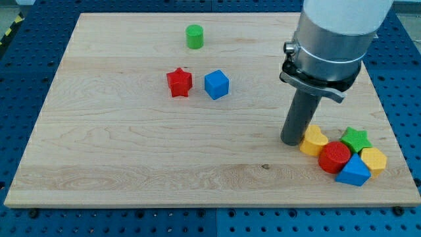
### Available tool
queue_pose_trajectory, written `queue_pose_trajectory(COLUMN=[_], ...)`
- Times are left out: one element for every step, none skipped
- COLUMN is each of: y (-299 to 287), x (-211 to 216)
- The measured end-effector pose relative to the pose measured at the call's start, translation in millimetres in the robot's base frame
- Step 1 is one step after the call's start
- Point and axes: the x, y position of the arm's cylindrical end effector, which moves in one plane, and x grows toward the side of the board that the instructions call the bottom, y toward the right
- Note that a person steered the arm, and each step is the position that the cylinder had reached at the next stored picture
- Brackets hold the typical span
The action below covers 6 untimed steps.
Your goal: Move your arm near to the blue cube
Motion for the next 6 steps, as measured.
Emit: queue_pose_trajectory(y=[37, 29, -16, -83, -173, -205], x=[0, -34, -98, -164, -186, -172])
